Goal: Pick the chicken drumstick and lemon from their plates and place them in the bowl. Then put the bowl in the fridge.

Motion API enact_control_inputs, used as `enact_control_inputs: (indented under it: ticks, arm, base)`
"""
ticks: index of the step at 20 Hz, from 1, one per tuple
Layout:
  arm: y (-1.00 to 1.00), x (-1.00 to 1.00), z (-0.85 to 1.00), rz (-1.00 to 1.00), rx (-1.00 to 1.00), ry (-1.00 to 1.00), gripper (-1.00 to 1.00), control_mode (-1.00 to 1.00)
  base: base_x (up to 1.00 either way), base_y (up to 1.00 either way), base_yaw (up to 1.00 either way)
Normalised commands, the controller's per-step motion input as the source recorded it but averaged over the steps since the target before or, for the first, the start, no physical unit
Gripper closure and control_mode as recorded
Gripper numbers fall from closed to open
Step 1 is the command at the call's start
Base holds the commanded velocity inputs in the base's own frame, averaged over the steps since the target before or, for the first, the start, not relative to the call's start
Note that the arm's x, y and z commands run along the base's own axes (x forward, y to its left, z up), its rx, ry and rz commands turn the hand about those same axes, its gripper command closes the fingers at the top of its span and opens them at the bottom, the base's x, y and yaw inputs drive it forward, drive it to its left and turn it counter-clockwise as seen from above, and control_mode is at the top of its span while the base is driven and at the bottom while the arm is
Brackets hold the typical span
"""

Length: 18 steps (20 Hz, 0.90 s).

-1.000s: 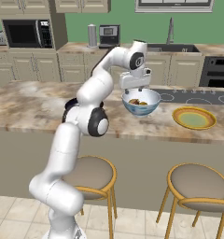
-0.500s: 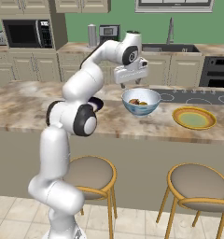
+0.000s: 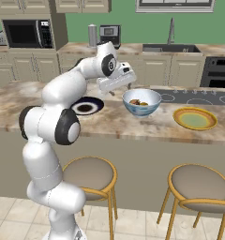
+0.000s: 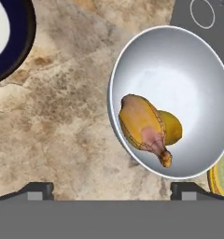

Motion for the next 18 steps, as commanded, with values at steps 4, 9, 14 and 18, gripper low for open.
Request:
enact_control_inputs:
  ticks: [4, 9, 14, 18]
  arm:
    - [0.27, 0.00, 0.03, -0.16, 0.00, 0.09, -1.00, -1.00]
    - [0.23, -0.01, 0.02, -0.16, 0.00, 0.04, -1.00, -1.00]
    - [0.05, 0.06, 0.01, -0.03, -0.07, 0.04, -1.00, -1.00]
    - [0.00, 0.17, -0.02, 0.07, -0.03, 0.00, -1.00, -1.00]
  base:
    - [0.00, 0.00, 0.00]
    - [0.00, 0.00, 0.00]
    - [0.00, 0.00, 0.00]
    - [0.00, 0.00, 0.00]
